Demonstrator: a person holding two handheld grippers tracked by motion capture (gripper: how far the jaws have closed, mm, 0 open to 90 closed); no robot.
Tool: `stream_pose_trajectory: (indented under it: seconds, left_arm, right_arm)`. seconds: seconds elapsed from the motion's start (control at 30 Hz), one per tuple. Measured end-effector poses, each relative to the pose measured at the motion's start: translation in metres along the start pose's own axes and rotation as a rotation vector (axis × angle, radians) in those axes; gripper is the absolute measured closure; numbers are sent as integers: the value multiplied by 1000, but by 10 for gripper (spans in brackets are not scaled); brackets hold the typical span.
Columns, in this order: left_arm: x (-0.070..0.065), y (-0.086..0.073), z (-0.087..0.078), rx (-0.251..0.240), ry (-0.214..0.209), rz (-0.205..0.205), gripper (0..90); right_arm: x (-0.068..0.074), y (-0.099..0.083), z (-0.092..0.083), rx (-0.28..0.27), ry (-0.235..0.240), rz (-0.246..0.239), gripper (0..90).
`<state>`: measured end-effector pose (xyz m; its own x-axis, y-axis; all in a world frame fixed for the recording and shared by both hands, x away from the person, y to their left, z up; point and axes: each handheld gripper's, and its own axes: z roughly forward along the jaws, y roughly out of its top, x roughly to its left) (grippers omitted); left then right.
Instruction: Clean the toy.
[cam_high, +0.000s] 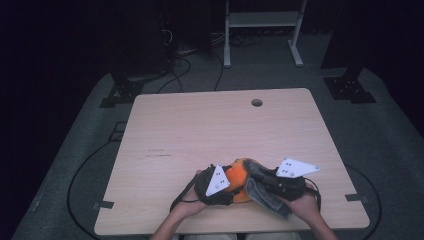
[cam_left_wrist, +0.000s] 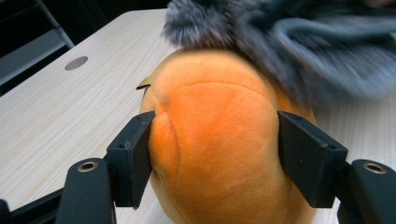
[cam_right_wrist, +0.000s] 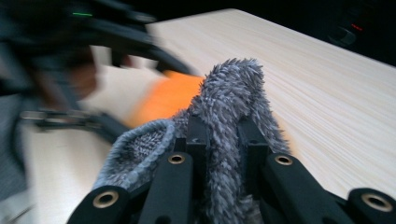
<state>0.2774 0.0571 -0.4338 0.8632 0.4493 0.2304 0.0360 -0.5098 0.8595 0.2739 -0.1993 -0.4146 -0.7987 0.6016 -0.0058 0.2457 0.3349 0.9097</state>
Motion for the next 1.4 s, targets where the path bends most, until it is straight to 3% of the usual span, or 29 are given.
stream_pose_trajectory:
  seconds: [0.03,0.07,0.1,0.13,0.17,0.2,0.27,0.3,0.33,0.37,0.4,0.47,0.5,0.53,0.6,0.7,0.73,0.83,0.87,0.9,0.93,0.97,1.0,1.1,1.17,1.27,1.3,1.33,1.4]
  left_arm:
    - [2,0,0,-6,-7,-22,245]
    - [9,4,-1,-17,-32,-135,187]
    - [9,4,-1,-17,-32,-135,144]
    - [12,6,1,-12,-35,-205,109]
    - [12,6,1,-12,-35,-205,108]
    - [12,5,4,19,-59,-207,118]
    - [10,1,3,9,-59,-168,229]
    - [10,1,3,9,-59,-168,273]
    - [8,3,1,-10,-35,-126,314]
    - [8,3,1,-10,-35,-126,338]
    - [2,9,1,-44,-13,-41,348]
    - [-5,13,3,-53,11,65,350]
    - [-5,13,3,-53,11,65,343]
    - [-8,13,5,-54,2,98,332]
    - [-8,12,5,-47,-11,98,316]
    - [-5,5,3,-42,-30,79,319]
    - [-3,2,1,-41,-39,59,318]
    - [-1,0,-1,-41,-50,45,311]
    - [3,2,-1,-47,-65,-17,250]
    - [3,2,-1,-47,-65,-17,181]
    - [9,5,2,-28,-78,-133,127]
    - [9,5,2,-28,-78,-133,106]
    - [11,3,4,-11,-108,-178,110]
    - [11,-1,2,-21,-114,-161,237]
    - [9,-3,0,-18,-110,-142,275]
    - [8,-4,-1,-17,-109,-112,297]
    - [8,-4,-1,-17,-109,-112,302]
    - [7,-4,-1,-29,-102,-99,312]
    - [3,-2,-1,-57,-75,-50,343]
  right_arm:
    - [-9,-6,-2,11,-16,46,778]
    - [-9,-8,-2,6,-11,54,778]
    - [-9,-8,-2,6,-11,54,778]
    - [-4,-6,-1,2,13,45,778]
    - [-4,-6,-1,2,13,45,778]
    - [2,-3,1,-8,53,23,778]
    - [6,-3,3,8,55,-7,777]
    - [6,-3,3,8,55,-7,777]
    - [1,-3,1,-1,48,19,777]
    - [1,-3,1,-1,48,19,777]
    - [1,-1,-4,-29,32,13,777]
    - [4,3,-8,-63,45,10,777]
    - [6,6,-9,-74,66,7,777]
    - [9,7,-8,-70,72,-10,777]
    - [12,4,-5,-47,73,-36,777]
    - [6,0,-2,-43,77,-15,777]
    - [-3,-4,-1,-31,51,29,777]
    - [-12,-9,-2,-24,29,77,777]
    - [-12,-12,-3,-19,35,97,777]
    - [-12,-12,-3,-19,35,97,777]
    - [-6,-11,-2,-16,39,71,777]
    - [-6,-11,-2,-16,39,71,777]
    - [-3,-9,-2,-19,57,56,777]
    - [-4,-10,-2,-15,64,56,777]
    - [-9,-13,-3,-21,74,86,777]
    - [-22,-22,-2,-4,44,152,776]
    - [-22,-22,-2,-4,44,152,776]
    - [-29,-26,-3,21,23,186,776]
    - [-34,-27,-5,20,30,223,778]
